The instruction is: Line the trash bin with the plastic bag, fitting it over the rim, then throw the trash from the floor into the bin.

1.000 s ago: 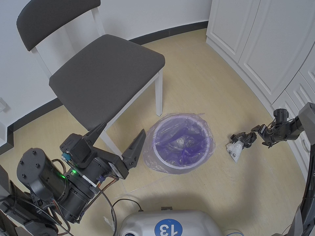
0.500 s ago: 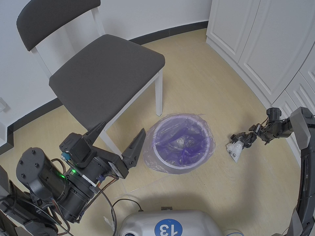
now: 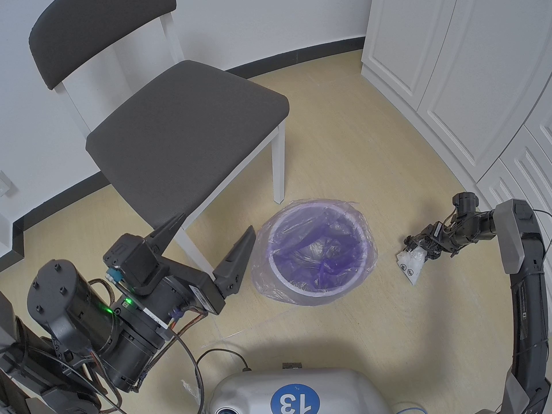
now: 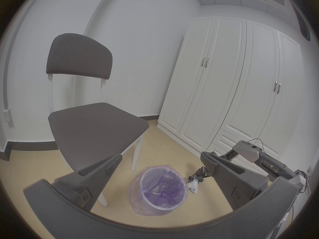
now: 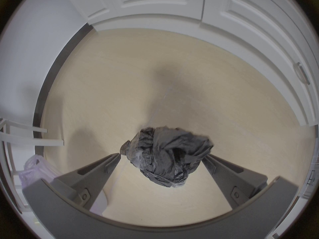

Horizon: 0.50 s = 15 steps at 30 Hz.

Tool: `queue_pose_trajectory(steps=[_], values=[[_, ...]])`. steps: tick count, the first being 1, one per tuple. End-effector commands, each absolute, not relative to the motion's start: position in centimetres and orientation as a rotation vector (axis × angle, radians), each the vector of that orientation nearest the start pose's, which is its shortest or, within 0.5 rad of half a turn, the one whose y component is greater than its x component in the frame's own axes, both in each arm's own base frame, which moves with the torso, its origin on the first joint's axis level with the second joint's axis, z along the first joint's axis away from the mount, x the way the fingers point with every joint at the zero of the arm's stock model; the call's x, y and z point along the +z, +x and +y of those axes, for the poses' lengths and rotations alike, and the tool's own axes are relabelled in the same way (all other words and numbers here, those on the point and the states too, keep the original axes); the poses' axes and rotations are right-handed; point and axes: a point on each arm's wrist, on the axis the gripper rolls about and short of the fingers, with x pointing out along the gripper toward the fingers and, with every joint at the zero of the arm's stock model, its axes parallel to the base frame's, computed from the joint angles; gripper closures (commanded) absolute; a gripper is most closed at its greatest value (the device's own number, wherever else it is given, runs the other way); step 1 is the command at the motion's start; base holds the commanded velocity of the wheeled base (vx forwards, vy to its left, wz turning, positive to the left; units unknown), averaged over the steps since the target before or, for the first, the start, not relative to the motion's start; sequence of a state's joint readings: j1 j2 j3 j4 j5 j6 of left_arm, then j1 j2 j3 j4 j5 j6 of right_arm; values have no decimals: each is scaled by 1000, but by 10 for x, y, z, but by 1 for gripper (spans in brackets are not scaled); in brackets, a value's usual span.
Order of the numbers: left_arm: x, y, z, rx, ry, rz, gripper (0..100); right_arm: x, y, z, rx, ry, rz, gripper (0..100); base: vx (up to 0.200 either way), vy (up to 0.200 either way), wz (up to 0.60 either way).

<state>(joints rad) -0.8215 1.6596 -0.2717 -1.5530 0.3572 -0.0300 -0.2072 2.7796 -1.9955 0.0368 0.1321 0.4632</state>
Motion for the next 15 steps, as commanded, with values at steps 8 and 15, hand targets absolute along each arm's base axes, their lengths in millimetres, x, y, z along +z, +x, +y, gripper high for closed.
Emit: queue_pose_trajectory(steps=[8,15], values=[[156,161,-170,-460,-130,-134,0,-69,522,-98,-242,556,762,0,0,0,0],[153,158,-175,-472,-125,-121,0,-81,528,-99,-275,530,667,0,0,0,0]])
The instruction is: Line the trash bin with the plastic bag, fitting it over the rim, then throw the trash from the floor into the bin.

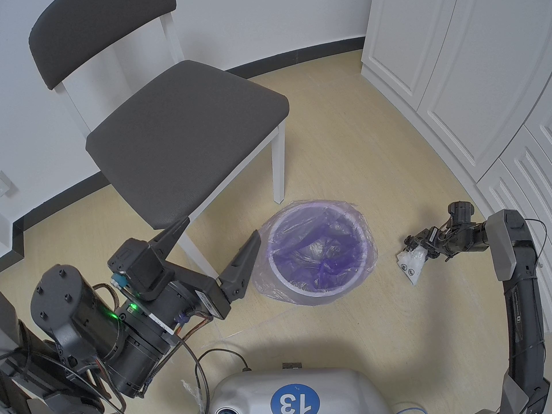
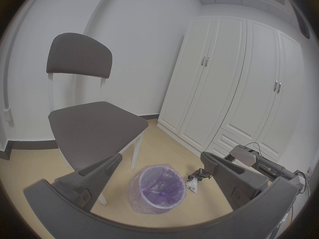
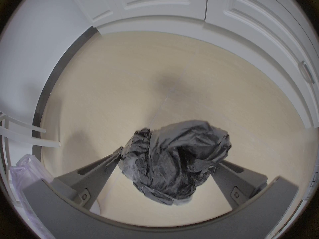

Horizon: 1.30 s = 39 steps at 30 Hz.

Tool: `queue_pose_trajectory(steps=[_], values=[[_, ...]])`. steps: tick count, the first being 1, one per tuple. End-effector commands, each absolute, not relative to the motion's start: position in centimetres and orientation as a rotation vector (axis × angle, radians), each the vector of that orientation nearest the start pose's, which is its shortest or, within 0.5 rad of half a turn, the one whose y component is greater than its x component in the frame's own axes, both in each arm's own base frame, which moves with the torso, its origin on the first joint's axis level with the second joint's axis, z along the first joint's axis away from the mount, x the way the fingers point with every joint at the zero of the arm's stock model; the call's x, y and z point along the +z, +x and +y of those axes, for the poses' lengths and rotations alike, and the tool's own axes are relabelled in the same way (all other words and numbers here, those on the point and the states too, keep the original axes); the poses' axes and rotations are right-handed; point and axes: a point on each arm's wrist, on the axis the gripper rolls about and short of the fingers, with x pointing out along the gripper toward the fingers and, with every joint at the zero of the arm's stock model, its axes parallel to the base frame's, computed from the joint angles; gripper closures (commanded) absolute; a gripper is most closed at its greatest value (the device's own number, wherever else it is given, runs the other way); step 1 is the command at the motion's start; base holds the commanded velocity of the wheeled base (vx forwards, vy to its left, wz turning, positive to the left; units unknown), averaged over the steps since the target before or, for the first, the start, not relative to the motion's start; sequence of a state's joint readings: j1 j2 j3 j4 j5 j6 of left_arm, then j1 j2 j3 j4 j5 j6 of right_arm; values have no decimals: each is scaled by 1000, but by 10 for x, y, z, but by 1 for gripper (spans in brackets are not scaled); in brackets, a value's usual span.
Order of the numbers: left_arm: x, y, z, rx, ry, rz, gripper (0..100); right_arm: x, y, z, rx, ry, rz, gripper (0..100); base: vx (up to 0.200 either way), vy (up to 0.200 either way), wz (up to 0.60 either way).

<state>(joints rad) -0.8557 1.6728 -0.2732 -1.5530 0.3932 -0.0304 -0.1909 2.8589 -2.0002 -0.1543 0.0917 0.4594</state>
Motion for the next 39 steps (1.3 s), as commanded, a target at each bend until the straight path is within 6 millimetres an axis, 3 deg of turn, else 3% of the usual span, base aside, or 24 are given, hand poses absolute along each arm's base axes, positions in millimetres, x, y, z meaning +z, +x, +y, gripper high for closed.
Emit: queue_pose_trajectory(steps=[1,16,17,34,39], values=[[154,158,-175,-471,-128,-122,0,-82,528,-99,-280,525,655,0,0,0,0],[143,150,-174,-483,-103,-75,0,-106,529,-86,-287,436,656,0,0,0,0],[143,148,-175,-489,-104,-76,0,-108,530,-84,-281,422,645,100,0,0,0],[144,146,-168,-470,-95,-80,0,-101,532,-84,-285,409,621,100,0,0,0],[143,147,-169,-448,-79,-79,0,-66,534,-83,-289,411,548,100,0,0,0]])
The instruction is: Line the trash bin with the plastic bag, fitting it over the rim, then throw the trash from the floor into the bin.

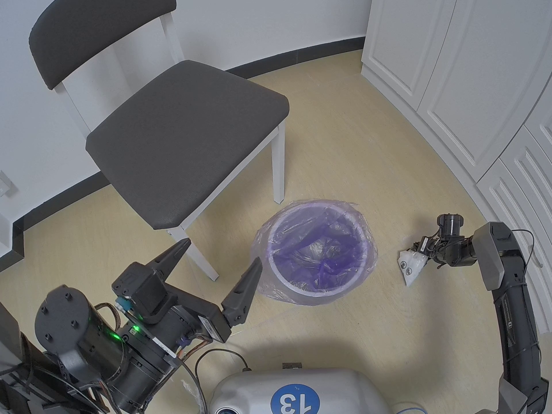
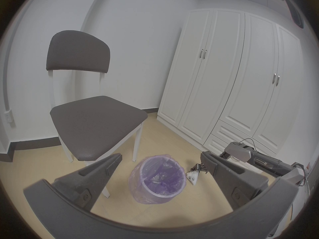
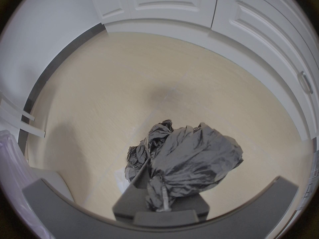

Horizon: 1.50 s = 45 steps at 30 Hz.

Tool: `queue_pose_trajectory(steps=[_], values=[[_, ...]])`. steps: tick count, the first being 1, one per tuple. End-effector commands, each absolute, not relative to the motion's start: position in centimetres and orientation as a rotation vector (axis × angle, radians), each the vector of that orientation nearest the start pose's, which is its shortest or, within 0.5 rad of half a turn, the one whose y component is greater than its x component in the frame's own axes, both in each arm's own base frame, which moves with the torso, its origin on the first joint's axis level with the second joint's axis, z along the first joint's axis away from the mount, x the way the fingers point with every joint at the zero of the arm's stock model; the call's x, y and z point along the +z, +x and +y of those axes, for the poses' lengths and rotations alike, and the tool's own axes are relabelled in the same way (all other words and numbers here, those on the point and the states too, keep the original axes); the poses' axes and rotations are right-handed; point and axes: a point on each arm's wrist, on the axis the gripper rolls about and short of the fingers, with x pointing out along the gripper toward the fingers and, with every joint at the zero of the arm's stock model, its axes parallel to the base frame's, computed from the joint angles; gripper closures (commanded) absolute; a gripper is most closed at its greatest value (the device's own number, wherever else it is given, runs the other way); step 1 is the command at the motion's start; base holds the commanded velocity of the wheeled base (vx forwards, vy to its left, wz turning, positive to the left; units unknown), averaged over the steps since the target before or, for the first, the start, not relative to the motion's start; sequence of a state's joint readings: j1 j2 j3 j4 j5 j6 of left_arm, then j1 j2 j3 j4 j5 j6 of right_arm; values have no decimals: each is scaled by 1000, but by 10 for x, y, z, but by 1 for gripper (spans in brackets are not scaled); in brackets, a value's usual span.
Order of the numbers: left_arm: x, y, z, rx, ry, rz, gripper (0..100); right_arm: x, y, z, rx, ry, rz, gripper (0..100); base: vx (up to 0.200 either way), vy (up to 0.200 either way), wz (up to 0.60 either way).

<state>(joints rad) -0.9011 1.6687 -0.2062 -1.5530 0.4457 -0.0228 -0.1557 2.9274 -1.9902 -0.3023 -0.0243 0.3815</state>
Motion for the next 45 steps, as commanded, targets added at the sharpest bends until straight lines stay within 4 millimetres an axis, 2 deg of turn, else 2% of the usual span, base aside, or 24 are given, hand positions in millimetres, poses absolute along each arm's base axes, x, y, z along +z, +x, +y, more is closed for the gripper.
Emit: queue_pose_trajectory(steps=[1,7,11,12,13,14,16,20,24,25,26,28,29,30,31,33,34,35,37,39,40,41,44,45], values=[[142,147,-168,-445,-71,-78,0,-65,534,-83,-288,414,546,100,0,0,0],[135,153,-154,-361,58,-67,0,-52,532,-89,-306,444,520,100,0,0,0],[128,157,-142,-308,141,-44,0,-18,525,-89,-304,442,495,100,0,0,0],[128,157,-142,-308,141,-44,0,-18,525,-89,-304,442,495,100,0,0,0],[127,158,-141,-300,155,-43,0,4,520,-87,-297,440,478,100,0,0,0],[128,158,-141,-297,154,-44,0,7,519,-87,-297,440,476,100,0,0,0],[126,161,-139,-276,160,-35,0,29,507,-80,-280,433,483,100,0,0,0],[122,161,-138,-270,172,-19,0,44,491,-70,-256,382,504,100,0,0,0],[123,161,-134,-251,174,-22,0,80,465,-42,-195,336,465,100,0,0,0],[123,161,-134,-251,174,-22,0,80,465,-42,-195,336,465,100,0,0,0],[124,164,-130,-231,190,-26,0,97,457,-23,-141,333,408,100,0,0,0],[126,165,-126,-211,218,-36,0,109,455,1,-95,324,362,100,0,0,0],[127,165,-125,-208,220,-38,0,111,455,5,-88,319,355,100,0,0,0],[131,163,-122,-199,225,-57,0,129,451,25,-54,297,314,100,0,0,0],[134,162,-121,-199,219,-67,0,144,446,36,-29,289,289,100,0,0,0],[138,160,-120,-201,211,-85,0,166,435,60,34,263,266,100,0,0,0],[138,160,-120,-201,212,-86,0,170,432,65,47,254,263,100,0,0,0],[139,160,-119,-199,213,-89,0,184,422,82,96,219,250,100,0,0,0],[139,159,-119,-197,225,-91,0,201,410,105,157,173,233,100,0,0,0],[139,159,-118,-195,231,-92,0,208,398,128,215,127,243,100,0,0,0],[139,159,-118,-195,231,-92,0,208,397,129,220,124,244,100,0,0,0],[135,160,-119,-196,241,-73,0,212,388,149,252,77,251,100,0,0,0],[127,158,-118,-206,268,-38,0,210,383,167,263,40,253,100,0,0,0],[123,158,-118,-210,282,-23,0,202,385,175,267,24,269,100,0,0,0]])
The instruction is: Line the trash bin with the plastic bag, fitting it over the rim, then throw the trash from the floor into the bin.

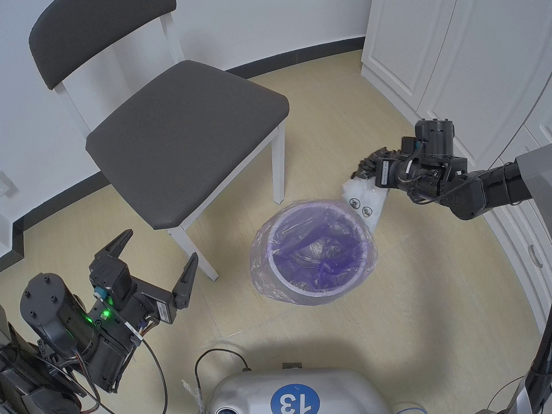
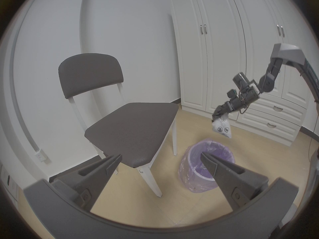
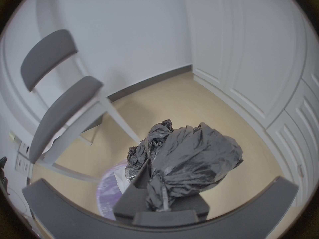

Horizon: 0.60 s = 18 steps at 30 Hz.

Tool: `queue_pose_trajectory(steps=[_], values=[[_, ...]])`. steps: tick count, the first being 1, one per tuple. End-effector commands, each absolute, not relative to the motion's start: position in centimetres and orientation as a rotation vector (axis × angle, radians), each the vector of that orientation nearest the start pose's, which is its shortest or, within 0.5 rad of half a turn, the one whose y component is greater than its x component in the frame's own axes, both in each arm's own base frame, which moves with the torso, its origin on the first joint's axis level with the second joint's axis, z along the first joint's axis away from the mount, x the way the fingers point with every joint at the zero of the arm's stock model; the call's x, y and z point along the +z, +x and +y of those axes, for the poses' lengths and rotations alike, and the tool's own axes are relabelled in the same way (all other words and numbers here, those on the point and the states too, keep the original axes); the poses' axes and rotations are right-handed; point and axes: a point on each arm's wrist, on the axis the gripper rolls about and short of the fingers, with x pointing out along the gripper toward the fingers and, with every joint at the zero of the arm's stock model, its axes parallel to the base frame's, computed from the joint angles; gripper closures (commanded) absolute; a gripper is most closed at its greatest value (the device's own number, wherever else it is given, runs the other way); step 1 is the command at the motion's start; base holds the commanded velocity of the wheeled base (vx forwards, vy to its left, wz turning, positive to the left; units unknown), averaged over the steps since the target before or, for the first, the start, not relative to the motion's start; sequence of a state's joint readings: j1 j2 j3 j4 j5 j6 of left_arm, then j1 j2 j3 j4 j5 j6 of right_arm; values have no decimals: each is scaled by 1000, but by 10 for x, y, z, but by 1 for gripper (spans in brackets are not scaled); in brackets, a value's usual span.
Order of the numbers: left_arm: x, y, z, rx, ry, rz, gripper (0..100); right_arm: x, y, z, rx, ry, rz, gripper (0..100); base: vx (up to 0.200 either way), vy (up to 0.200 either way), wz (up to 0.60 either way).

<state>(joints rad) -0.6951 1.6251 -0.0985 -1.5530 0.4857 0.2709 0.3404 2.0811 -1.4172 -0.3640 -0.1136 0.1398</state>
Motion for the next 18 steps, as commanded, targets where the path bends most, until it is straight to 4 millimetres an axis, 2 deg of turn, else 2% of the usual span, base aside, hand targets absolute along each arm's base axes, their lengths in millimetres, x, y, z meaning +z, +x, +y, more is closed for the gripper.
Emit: queue_pose_trajectory(steps=[1,5,9,12,18], values=[[121,158,-118,-213,295,-12,0,192,388,182,272,18,283,100,0,0,0],[118,160,-112,-185,360,0,0,166,399,195,280,8,329,100,0,0,0],[123,160,-102,-141,386,-19,0,129,412,203,286,4,362,100,0,0,0],[126,158,-100,-138,380,-32,0,116,416,206,288,4,356,100,0,0,0],[127,156,-99,-138,393,-36,0,88,419,224,319,-4,343,100,0,0,0]])
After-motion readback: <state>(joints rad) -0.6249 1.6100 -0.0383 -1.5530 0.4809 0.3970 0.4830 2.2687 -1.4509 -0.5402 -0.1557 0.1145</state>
